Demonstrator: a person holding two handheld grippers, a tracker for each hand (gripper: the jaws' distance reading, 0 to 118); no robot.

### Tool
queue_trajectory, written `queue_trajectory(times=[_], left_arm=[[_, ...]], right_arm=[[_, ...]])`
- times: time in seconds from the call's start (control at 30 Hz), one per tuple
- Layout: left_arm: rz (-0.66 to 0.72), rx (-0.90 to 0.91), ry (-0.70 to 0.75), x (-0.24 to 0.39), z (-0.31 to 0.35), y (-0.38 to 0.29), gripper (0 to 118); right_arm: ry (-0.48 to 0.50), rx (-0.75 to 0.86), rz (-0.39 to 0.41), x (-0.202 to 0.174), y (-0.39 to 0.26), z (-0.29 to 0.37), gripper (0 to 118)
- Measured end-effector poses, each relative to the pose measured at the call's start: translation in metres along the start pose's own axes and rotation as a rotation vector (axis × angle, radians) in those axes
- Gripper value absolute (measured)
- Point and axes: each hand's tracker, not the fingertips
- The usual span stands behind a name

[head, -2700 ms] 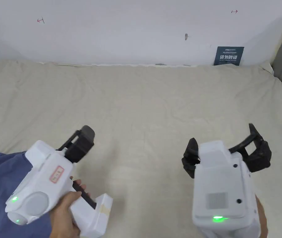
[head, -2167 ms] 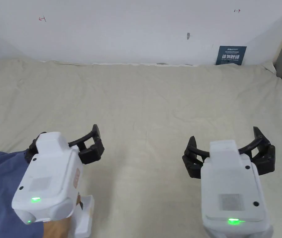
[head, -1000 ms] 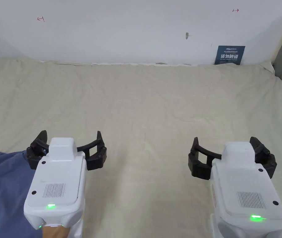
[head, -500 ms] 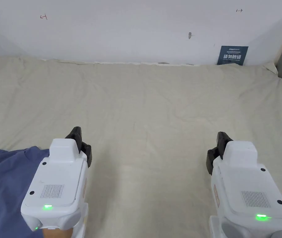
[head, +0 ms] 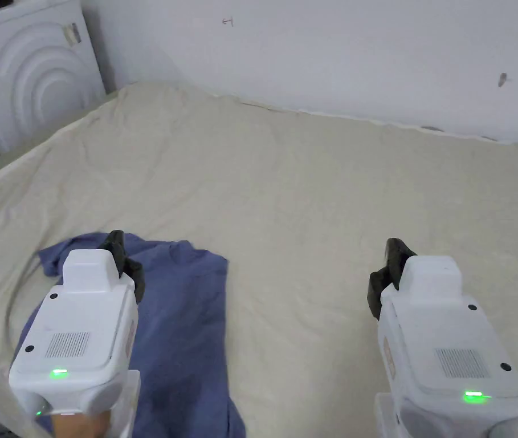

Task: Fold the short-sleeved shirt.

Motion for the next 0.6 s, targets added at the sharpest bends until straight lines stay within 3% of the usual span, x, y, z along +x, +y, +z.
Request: queue_trajectory(times=[0.33,0.6], left_arm=[[0.008,-0.093,0.199,-0.1,0.016,-0.019,0],[0.055,-0.285,0.073,-0.099,-0.014,-0.028,0]], right_arm=[[0.213,-0.014,0.029,-0.083,0.001,-0.013,1],[0.231,-0.024,0.039,-0.084,-0.001,-0.012,1]])
